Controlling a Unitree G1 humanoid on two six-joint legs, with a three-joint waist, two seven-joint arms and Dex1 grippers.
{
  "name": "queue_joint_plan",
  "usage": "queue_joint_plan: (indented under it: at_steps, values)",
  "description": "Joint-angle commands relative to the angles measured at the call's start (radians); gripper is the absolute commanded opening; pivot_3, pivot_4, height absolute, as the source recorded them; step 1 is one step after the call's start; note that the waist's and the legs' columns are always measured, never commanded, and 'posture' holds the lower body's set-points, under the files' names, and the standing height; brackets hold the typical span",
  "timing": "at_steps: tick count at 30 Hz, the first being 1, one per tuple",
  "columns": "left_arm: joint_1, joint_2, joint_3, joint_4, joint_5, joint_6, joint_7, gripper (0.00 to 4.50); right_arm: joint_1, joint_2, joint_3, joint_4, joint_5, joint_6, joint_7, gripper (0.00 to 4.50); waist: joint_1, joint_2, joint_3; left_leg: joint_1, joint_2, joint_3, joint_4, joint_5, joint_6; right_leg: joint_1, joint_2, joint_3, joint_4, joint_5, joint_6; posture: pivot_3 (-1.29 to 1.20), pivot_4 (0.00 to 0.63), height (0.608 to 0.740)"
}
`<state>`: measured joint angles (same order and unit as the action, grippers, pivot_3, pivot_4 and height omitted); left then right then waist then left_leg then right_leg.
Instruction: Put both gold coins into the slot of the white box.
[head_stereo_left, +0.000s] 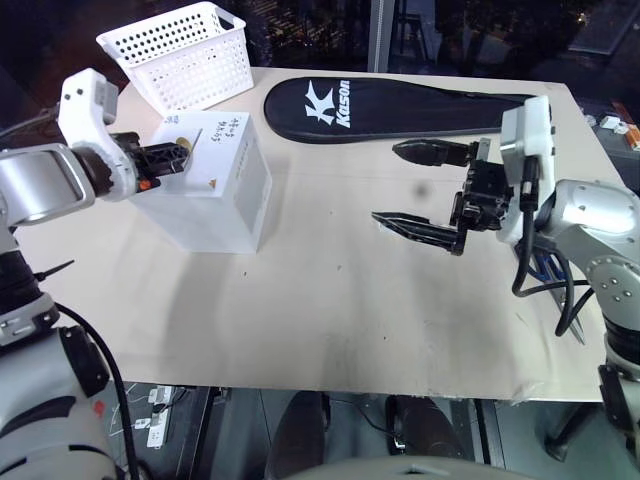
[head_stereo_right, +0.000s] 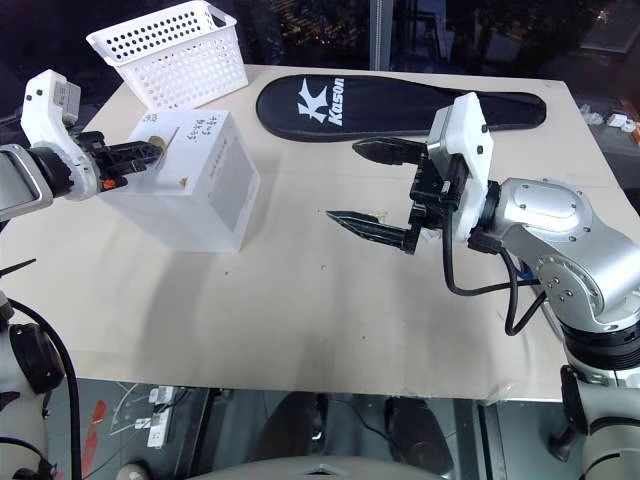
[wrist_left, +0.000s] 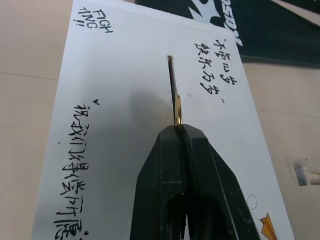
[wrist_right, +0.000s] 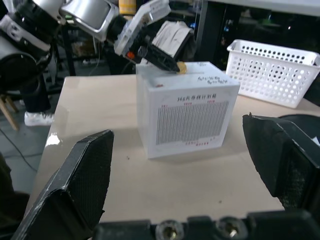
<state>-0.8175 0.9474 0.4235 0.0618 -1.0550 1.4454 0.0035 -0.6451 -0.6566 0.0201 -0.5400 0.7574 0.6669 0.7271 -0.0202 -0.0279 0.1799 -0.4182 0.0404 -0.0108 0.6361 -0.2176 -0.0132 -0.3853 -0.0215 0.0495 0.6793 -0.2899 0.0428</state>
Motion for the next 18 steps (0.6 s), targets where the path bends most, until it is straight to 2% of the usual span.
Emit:
queue_joint_plan:
  at_steps: [1,9,13,17,18]
  values:
    - [-0.004,0.017,-0.002,-0.049,0.049,0.018,-0.016,0.00,-0.027,0.013,-0.051,-0.024,0.018,-0.022,-0.012,4.46,0.000,0.000,0.000,0.000,0.000,0.000,0.000,0.000,0.000,0.000,0.000,0.000,0.000,0.000,0.000,0.00,0.150,0.740]
    - [-0.002,0.026,-0.048,-0.095,0.133,0.023,-0.089,0.00,-0.035,0.025,-0.048,-0.023,0.006,-0.018,-0.013,4.46,0.000,0.000,0.000,0.000,0.000,0.000,0.000,0.000,0.000,0.000,0.000,0.000,0.000,0.000,0.000,0.00,0.150,0.740]
    - [0.009,0.016,-0.026,-0.126,0.158,0.024,-0.116,0.98,-0.033,0.029,-0.045,-0.025,0.006,-0.009,-0.019,4.50,0.000,0.000,0.000,0.000,0.000,0.000,0.000,0.000,0.000,0.000,0.000,0.000,0.000,0.000,0.000,0.00,0.150,0.740]
    - [-0.006,-0.002,0.030,-0.147,0.165,0.003,-0.134,2.88,-0.018,0.025,-0.030,-0.019,-0.011,0.007,-0.025,4.50,0.002,0.000,0.000,0.000,0.000,0.000,0.000,0.000,0.000,0.000,0.000,0.000,0.000,0.000,0.000,0.00,0.150,0.740]
    - [-0.007,-0.002,0.038,-0.156,0.166,-0.007,-0.144,2.88,-0.014,0.023,-0.024,-0.017,-0.015,0.015,-0.027,4.50,0.002,0.000,0.000,0.000,0.000,0.000,0.000,0.000,0.000,0.000,0.000,0.000,0.000,0.000,0.000,0.00,0.150,0.740]
